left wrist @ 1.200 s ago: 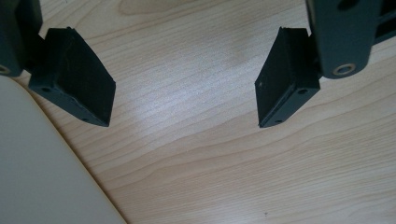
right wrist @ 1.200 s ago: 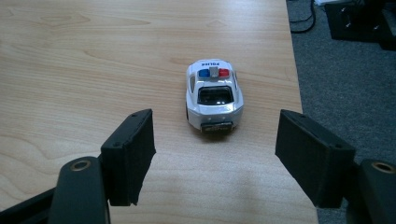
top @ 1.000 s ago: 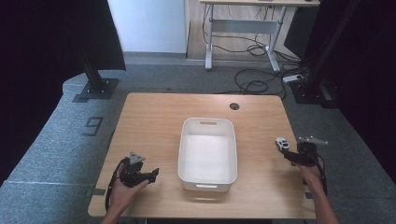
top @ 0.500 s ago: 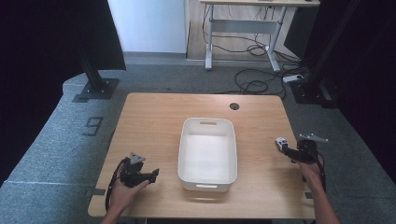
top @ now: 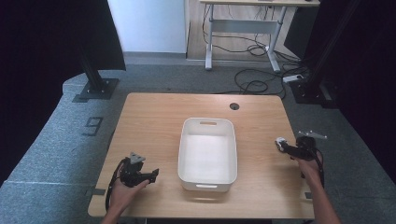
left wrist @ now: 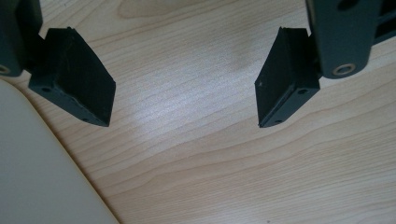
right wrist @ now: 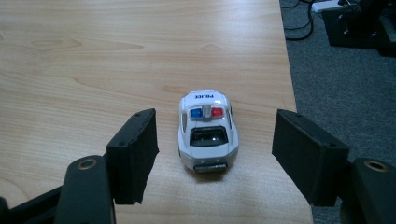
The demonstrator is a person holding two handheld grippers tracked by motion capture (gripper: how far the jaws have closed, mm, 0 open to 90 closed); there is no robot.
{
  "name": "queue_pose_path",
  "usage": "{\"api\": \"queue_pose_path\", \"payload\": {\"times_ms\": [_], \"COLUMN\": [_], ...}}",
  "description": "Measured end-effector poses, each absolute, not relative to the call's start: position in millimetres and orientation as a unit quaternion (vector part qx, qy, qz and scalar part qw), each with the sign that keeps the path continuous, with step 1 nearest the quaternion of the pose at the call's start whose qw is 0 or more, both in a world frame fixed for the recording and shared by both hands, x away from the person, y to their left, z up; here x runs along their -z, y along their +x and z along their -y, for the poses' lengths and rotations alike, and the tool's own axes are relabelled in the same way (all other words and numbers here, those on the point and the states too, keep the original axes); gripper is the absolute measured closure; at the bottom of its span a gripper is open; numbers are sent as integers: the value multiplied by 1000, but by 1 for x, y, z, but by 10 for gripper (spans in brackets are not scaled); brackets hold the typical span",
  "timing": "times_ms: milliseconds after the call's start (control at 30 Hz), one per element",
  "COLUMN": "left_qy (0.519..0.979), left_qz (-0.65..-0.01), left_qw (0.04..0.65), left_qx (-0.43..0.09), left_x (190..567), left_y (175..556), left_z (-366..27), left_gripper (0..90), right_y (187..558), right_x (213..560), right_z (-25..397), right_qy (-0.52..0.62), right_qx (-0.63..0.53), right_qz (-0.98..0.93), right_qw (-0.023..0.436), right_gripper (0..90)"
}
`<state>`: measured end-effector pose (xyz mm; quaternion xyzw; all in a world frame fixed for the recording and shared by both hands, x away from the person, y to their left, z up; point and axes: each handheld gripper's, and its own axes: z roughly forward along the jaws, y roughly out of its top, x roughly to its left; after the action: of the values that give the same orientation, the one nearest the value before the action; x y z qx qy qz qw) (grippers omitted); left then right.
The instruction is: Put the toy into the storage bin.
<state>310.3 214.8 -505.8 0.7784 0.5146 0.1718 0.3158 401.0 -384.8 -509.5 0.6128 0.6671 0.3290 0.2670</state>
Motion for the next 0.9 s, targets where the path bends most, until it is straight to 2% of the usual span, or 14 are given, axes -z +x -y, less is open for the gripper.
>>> {"api": "queue_pose_path", "payload": {"times_ms": [900], "left_qy": [782], "left_qz": [-513], "left_qw": [310], "left_qx": [-169], "left_x": [507], "left_y": [311], "left_z": [-214], "left_gripper": [212], "right_y": [431], "right_x": [525], "right_z": [381], "right_qy": [617], "right_qx": [-309], "right_qz": [-676], "right_qw": [260], "right_gripper": [309]}}
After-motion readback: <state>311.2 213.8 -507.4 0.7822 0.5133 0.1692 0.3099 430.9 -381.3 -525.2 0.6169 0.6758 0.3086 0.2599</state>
